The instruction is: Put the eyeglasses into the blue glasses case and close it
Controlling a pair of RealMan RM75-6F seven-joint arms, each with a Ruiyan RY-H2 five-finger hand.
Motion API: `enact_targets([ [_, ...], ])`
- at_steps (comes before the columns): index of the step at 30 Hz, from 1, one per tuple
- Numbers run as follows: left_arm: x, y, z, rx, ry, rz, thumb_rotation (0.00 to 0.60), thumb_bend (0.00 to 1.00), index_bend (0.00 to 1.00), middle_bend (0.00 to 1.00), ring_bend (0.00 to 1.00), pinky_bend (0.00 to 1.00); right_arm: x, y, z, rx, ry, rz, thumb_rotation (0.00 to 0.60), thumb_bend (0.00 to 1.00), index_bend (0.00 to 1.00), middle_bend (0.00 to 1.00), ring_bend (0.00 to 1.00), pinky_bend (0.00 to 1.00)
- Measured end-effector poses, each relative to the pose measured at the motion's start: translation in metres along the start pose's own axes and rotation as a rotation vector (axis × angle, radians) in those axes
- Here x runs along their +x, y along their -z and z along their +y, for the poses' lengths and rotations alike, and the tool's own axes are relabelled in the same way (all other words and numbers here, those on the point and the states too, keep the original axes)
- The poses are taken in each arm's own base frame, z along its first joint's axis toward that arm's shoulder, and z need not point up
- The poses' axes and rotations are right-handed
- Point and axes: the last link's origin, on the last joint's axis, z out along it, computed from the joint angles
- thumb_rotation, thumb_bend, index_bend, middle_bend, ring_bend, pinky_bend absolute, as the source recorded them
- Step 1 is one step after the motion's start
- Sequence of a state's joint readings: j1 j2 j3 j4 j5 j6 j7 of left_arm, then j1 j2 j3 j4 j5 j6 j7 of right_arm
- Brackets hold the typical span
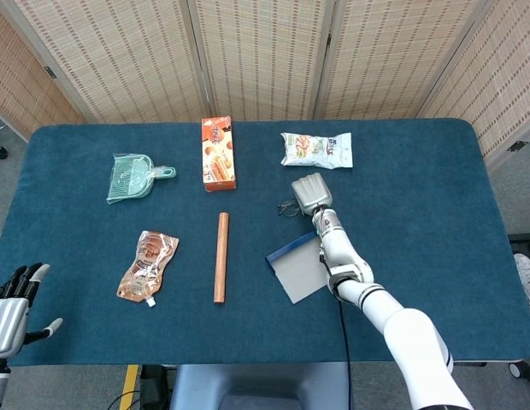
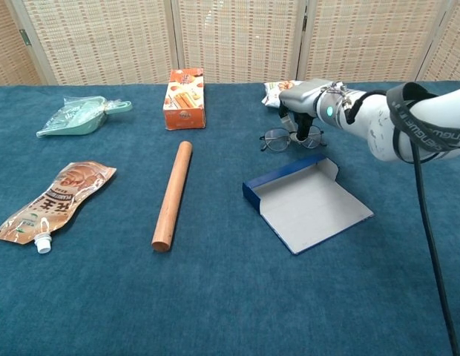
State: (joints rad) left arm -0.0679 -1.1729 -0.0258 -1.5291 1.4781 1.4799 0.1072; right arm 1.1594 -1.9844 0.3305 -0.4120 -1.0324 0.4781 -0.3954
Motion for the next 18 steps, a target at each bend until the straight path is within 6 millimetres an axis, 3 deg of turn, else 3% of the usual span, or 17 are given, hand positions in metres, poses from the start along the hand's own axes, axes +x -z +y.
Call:
enact_targets([
  [11, 0.000, -0.002, 0.004, -0.012, 0.006, 0.005, 0.600, 0.19, 0.12, 0.12, 0.10, 0.26, 0.026, 0.021, 0.007, 0.098, -0.047, 0.108, 0.600, 0.52, 0.65, 0.87, 1.00, 0.86],
  [18, 0.000, -0.004, 0.007, -0.024, 0.008, 0.007, 0.600, 0.19, 0.12, 0.12, 0.10, 0.26, 0.041, 0.065, 0.013, 0.195, -0.077, 0.165, 0.600, 0.52, 0.65, 0.87, 1.00, 0.86],
])
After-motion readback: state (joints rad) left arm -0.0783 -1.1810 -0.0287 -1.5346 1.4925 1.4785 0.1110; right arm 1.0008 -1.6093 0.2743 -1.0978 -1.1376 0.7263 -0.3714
